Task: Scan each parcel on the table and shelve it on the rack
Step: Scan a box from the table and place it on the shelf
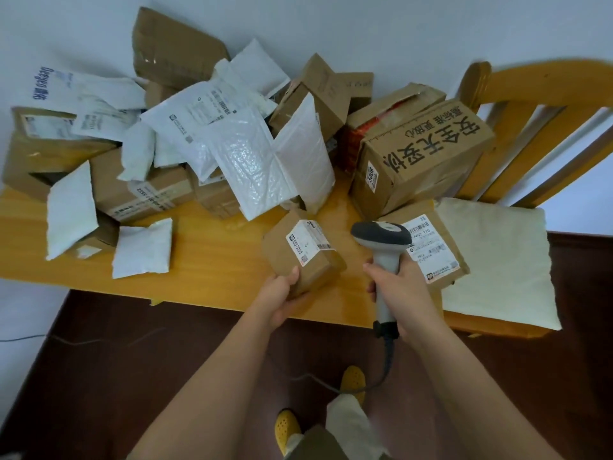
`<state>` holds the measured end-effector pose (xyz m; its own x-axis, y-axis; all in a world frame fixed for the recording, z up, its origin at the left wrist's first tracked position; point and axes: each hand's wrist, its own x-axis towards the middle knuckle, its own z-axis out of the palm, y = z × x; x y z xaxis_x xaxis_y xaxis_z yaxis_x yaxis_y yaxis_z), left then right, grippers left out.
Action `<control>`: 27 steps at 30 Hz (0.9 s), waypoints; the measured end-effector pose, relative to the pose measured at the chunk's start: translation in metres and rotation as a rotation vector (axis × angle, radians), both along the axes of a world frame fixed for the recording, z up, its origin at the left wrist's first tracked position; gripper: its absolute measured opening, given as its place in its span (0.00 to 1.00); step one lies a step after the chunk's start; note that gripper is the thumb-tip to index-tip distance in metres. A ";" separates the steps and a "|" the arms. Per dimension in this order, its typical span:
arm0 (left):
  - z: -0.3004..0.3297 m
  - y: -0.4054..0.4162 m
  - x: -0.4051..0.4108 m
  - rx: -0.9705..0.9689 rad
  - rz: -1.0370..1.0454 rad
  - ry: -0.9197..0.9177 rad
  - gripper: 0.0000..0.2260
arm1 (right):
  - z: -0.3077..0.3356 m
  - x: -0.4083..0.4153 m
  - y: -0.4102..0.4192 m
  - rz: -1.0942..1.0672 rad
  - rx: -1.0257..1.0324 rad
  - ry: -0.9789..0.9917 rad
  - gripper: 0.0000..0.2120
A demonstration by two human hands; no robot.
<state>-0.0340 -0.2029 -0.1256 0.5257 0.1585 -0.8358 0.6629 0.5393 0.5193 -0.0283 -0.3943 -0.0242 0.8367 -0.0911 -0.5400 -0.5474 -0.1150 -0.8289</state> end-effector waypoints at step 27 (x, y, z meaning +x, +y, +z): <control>0.230 0.122 -0.021 0.227 -0.498 -0.537 0.25 | 0.152 0.010 0.063 0.402 -0.116 -0.554 0.42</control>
